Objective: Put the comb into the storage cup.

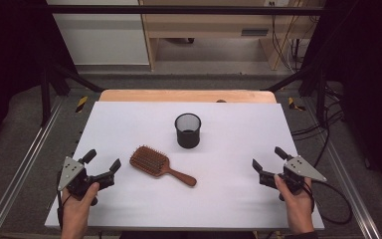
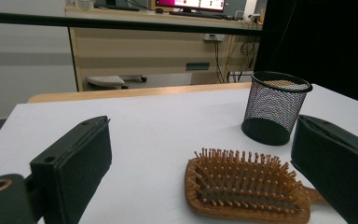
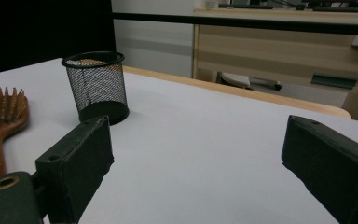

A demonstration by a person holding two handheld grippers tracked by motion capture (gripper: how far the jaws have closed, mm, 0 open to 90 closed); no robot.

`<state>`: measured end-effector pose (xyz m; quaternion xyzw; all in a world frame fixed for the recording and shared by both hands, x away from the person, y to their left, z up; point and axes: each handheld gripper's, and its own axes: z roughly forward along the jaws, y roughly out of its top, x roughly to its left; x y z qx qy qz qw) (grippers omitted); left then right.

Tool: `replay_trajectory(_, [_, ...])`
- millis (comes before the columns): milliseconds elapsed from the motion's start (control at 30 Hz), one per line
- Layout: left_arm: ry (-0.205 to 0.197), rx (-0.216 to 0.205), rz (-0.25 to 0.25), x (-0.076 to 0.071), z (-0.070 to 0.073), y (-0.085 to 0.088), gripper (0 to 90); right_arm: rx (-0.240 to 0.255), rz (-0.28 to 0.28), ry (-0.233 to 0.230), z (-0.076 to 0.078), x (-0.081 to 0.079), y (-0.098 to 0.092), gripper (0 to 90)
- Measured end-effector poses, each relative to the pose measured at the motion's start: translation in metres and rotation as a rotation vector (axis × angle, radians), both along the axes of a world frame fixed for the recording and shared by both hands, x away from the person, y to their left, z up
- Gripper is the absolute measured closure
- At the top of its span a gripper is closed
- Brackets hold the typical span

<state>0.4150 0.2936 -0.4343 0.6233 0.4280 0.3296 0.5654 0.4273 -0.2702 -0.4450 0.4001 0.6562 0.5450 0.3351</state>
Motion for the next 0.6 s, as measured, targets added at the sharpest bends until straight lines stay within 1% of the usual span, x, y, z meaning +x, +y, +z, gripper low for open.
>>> replay_trajectory(33, [0.012, 0.005, 0.005, 0.000, 0.000, -0.002, 5.1, -0.009, 0.000, 0.003, 0.000, 0.000, 0.000, 8.6])
replay_trajectory(167, [0.020, 0.010, 0.008, 0.000, 0.001, -0.003, 7.0, -0.020, 0.005, 0.021, -0.001, 0.000, 0.002, 8.5])
replay_trajectory(233, [0.024, 0.013, 0.011, 0.000, 0.001, -0.004, 7.2, -0.020, 0.002, 0.021, -0.001, 0.000, 0.004, 8.0])
replay_trajectory(267, [0.035, 0.014, 0.013, 0.000, 0.001, -0.005, 8.4, -0.021, -0.003, 0.023, -0.001, 0.000, 0.004, 7.7])
replay_trajectory(333, [0.042, 0.018, 0.012, 0.000, 0.001, -0.007, 10.0, -0.021, -0.008, 0.026, -0.001, 0.000, 0.004, 7.5])
replay_trajectory(367, [0.055, 0.024, 0.005, -0.001, 0.002, -0.013, 12.6, -0.018, -0.014, 0.027, -0.001, 0.001, 0.004, 7.3])
replay_trajectory(400, [0.055, 0.024, 0.005, -0.001, 0.002, -0.013, 13.1, -0.017, -0.015, 0.028, -0.002, 0.001, 0.004, 7.2])
replay_trajectory(433, [0.066, 0.027, -0.004, -0.002, 0.005, -0.020, 13.8, -0.017, -0.014, 0.031, -0.002, 0.001, 0.004, 7.2])
replay_trajectory(467, [0.066, 0.027, -0.004, -0.002, 0.005, -0.020, 14.9, -0.017, -0.014, 0.031, -0.002, 0.001, 0.004, 7.2])
replay_trajectory(500, [0.075, 0.013, -0.017, -0.003, 0.007, -0.025, 14.9, -0.018, -0.015, 0.032, -0.001, 0.001, 0.004, 7.2])
replay_trajectory(533, [0.074, 0.016, -0.028, -0.003, 0.009, -0.030, 15.9, -0.019, -0.016, 0.031, -0.001, 0.001, 0.004, 7.2])
replay_trajectory(567, [0.074, 0.023, -0.033, -0.003, 0.011, -0.033, 18.3, -0.020, -0.015, 0.032, -0.001, 0.001, 0.004, 7.1])
replay_trajectory(600, [0.075, 0.041, -0.048, -0.001, 0.015, -0.042, 20.1, -0.021, -0.017, 0.032, -0.001, 0.001, 0.004, 7.1])
